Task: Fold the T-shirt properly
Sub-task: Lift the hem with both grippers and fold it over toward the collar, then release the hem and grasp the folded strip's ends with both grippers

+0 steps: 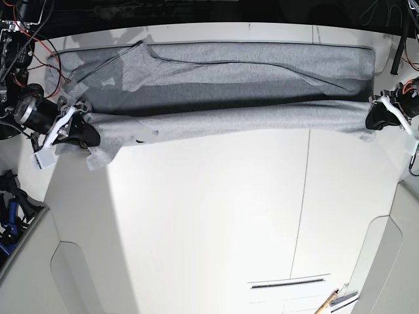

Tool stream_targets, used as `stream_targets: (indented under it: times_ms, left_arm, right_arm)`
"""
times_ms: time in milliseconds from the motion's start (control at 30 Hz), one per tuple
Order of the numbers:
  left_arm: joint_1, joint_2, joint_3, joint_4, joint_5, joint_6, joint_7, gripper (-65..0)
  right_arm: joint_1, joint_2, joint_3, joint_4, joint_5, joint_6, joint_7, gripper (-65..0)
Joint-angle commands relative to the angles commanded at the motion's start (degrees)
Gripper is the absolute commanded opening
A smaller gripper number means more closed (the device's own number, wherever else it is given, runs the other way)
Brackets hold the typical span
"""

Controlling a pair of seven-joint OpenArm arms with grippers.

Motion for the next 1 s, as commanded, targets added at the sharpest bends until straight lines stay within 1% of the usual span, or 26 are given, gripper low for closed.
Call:
stream_targets:
  times_ms: [100, 267, 300, 367, 433, 467, 567, 667, 700, 733, 800, 900, 967, 1000]
  left_arm:
    - [1.75, -0.02, 0.0, 0.02, -0.74, 0.0, 0.9, -65.0]
    - [3.06, -0.02, 0.0, 0.0, -1.16, 0.0, 3.52, -64.2]
    - [3.06, 0.0, 0.0, 0.0, -1.31, 0.0, 3.56, -62.8]
    - [3.72, 0.0, 0.0, 0.02, -2.56, 0.0, 3.61, -51.7]
    - [4.37, 0.02, 0.0, 0.0, -2.6, 0.0, 3.58, -41.5]
    - [4.48, 0.04, 0.0, 0.0, -2.6, 0.0, 3.56, -38.8]
    - [4.48, 0.17, -0.11, 0.0, -2.54, 0.0, 3.1, -38.3]
    - [4.48, 0.22, -1.68, 0.0, -2.78, 0.0, 3.1, -38.3]
    - [4.48, 0.33, -2.95, 0.0, -3.63, 0.0, 3.1, -38.3]
    - [4.48, 0.33, -4.35, 0.0, -5.01, 0.0, 3.17, -38.3]
    - [4.48, 0.33, -7.65, 0.0, -6.45, 0.0, 3.69, -37.7]
    - [4.72, 0.33, -12.76, 0.0, -9.53, 0.0, 6.78, -33.9]
    - [5.75, 0.31, -15.8, 0.0, -12.17, 0.0, 8.7, -33.8]
    - [6.64, 0.33, -17.05, 0.0, -13.27, 0.0, 8.74, -33.8]
  right_arm:
    - [-0.96, -0.02, 0.13, 0.09, 2.32, 0.0, -2.69, -65.0]
    - [-3.69, -0.02, 0.13, 0.09, 2.23, 0.0, -2.78, -65.0]
    - [-4.26, 0.0, 0.15, 0.09, 2.25, -0.02, -2.71, -65.0]
    - [-6.1, -0.02, 0.15, 0.09, 2.19, -0.02, -2.71, -65.0]
    - [-7.87, -0.07, 0.13, 0.09, 1.11, -0.04, -2.71, -65.0]
    - [-8.59, -0.04, 0.13, 0.07, 0.44, -0.07, -2.64, -65.0]
    - [-10.69, -0.04, 0.15, 0.09, -0.94, -0.09, -2.8, -65.0]
    - [-12.83, -0.04, 0.26, 0.09, -0.92, -0.07, -2.78, -45.4]
    - [-13.2, -0.04, 0.55, 0.09, -0.9, -0.07, -2.78, -41.7]
    - [-13.53, -0.04, 1.14, 0.09, -0.74, -0.07, -2.75, -40.5]
    - [-13.64, -0.28, 3.48, 0.22, -0.37, -0.07, -2.78, -40.6]
    - [-13.64, -0.35, 9.22, 1.03, 3.37, -0.02, -2.82, -40.6]
    - [-13.64, -0.35, 13.14, 2.56, 4.0, -0.04, -2.82, -40.6]
    - [-13.62, -0.35, 14.88, 3.39, 4.26, -0.04, -2.97, -40.6]
